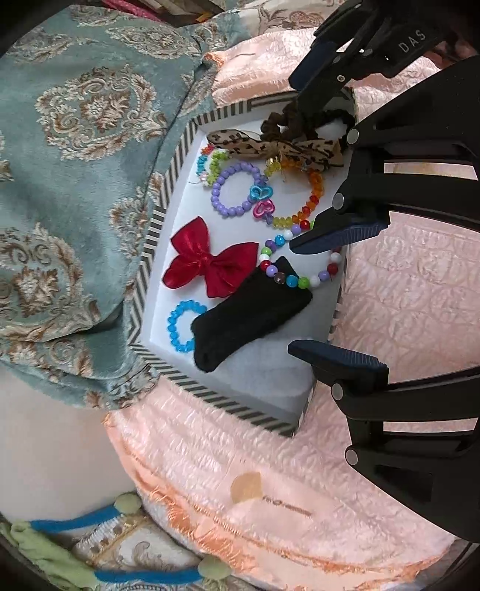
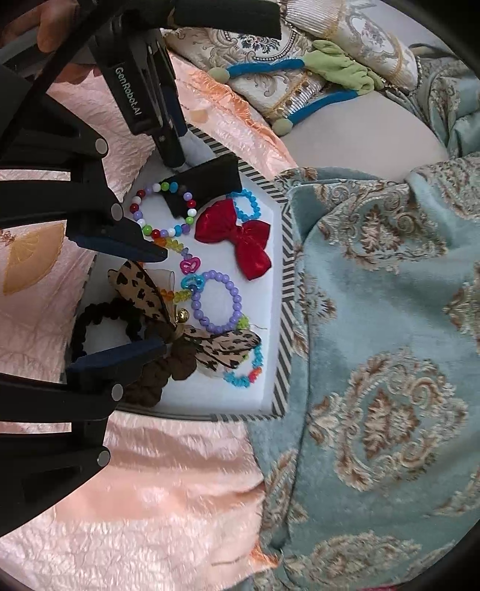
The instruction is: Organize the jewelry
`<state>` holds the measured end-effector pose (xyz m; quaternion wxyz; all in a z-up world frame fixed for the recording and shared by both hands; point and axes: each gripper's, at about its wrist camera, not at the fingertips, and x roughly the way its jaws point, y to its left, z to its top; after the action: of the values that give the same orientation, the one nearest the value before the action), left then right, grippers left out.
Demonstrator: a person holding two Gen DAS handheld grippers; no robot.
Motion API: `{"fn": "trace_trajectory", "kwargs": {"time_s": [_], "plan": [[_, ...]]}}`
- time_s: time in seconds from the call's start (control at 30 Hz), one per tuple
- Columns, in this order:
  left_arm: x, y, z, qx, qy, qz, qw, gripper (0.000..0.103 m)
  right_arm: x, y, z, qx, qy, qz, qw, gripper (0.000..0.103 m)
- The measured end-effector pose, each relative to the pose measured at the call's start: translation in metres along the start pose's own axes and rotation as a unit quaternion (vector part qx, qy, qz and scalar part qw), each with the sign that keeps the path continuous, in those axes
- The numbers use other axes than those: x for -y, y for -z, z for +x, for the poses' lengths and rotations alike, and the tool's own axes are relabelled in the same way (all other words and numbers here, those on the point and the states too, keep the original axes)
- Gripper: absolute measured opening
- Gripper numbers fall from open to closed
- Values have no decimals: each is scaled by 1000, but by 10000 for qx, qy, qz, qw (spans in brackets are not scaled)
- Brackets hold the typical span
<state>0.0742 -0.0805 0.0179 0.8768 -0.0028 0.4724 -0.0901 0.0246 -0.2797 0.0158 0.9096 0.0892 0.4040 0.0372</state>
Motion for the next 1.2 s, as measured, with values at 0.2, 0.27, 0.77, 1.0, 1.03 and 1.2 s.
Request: {"fn": "trace_trajectory", "kwargs": {"time_s": [0.2, 0.27, 0.77, 1.0, 1.03, 1.2], "plan": [[1, 2, -20, 180, -57, 23, 9998, 48, -11, 2, -16, 149, 190, -55, 9997, 43], [3, 2, -26, 235, -64, 35, 9997, 48, -14, 3, -19, 185, 213, -55, 9996, 50], [12, 4, -67, 696, -192, 167, 9973, 48, -28, 3, -51, 487, 439, -70, 9978, 60], [15, 4, -75, 769, -238, 181, 9966, 48, -28, 3, -59, 477, 495, -69, 9976, 60], [16, 4, -76, 777, -248, 185, 9965, 48, -28, 4, -60, 488, 501, -63, 9975, 60], [17, 5, -79, 818, -290, 193, 9960, 48, -28, 4, -64, 489, 543, -21, 9973, 60]]}}
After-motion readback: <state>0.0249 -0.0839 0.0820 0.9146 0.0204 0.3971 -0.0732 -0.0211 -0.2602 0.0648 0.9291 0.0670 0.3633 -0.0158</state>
